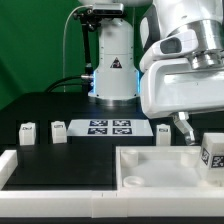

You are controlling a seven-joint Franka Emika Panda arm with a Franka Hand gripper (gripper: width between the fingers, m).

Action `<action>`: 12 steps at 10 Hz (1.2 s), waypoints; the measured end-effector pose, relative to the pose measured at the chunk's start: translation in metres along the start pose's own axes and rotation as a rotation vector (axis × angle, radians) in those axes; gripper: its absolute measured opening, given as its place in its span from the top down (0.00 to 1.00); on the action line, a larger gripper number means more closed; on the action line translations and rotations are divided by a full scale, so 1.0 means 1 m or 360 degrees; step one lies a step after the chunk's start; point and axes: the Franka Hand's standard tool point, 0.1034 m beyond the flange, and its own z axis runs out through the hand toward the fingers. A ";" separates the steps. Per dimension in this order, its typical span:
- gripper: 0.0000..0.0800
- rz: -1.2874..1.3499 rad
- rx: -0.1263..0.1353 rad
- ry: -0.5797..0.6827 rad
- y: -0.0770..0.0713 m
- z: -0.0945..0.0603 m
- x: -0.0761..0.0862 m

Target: Assemble one leg

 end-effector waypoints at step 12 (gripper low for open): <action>0.19 0.0049 0.0158 -0.1122 0.005 0.007 0.009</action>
Offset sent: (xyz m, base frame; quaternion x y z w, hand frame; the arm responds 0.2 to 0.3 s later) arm 0.0223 -0.0121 0.0005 -0.0213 -0.2420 -0.0120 0.9700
